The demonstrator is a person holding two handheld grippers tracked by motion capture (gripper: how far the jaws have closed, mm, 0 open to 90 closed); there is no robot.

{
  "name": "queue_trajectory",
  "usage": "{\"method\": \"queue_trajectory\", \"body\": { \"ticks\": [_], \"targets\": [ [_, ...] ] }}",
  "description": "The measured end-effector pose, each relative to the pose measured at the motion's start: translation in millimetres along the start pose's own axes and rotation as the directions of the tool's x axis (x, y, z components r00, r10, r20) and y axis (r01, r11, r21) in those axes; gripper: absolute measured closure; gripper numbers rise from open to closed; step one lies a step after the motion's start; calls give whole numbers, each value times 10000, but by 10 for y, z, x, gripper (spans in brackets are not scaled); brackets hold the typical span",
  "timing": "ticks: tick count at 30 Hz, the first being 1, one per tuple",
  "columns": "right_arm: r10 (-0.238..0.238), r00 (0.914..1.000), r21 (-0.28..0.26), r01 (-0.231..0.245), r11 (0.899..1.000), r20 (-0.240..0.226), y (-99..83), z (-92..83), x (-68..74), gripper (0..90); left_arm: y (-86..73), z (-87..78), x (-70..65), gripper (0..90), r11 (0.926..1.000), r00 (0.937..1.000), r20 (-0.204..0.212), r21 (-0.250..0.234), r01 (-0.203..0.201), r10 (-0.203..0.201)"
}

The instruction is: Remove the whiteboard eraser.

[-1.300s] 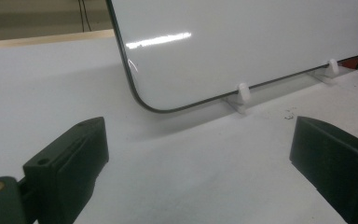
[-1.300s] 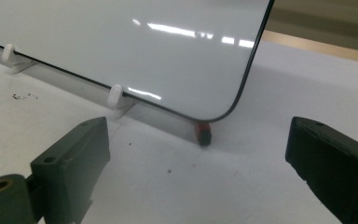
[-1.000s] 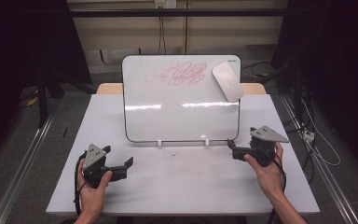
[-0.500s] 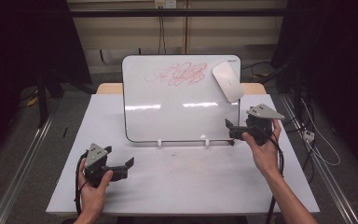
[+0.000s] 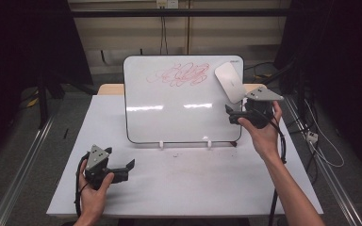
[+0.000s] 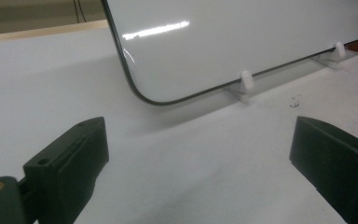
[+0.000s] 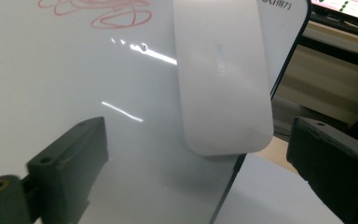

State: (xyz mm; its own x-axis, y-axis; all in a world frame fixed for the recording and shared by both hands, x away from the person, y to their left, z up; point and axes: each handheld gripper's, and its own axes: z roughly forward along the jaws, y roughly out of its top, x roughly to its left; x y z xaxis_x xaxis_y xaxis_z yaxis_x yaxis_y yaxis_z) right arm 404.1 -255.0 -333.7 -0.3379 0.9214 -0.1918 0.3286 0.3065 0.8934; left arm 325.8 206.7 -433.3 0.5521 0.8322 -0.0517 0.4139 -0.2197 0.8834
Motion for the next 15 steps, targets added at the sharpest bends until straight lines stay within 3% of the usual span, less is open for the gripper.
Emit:
{"method": "queue_trajectory", "body": {
  "ticks": [9,15],
  "targets": [
    [-292,9995,-36,293,9996,136,155,94,-38,55,6,-44,13,44,9998,9999,-70,-157,-81,80],
    [-478,9982,-58,480,9988,356,237,176,-73,113,6,-34,8,44,9999,9999,-27,-124,-117,116]
  ]
}}
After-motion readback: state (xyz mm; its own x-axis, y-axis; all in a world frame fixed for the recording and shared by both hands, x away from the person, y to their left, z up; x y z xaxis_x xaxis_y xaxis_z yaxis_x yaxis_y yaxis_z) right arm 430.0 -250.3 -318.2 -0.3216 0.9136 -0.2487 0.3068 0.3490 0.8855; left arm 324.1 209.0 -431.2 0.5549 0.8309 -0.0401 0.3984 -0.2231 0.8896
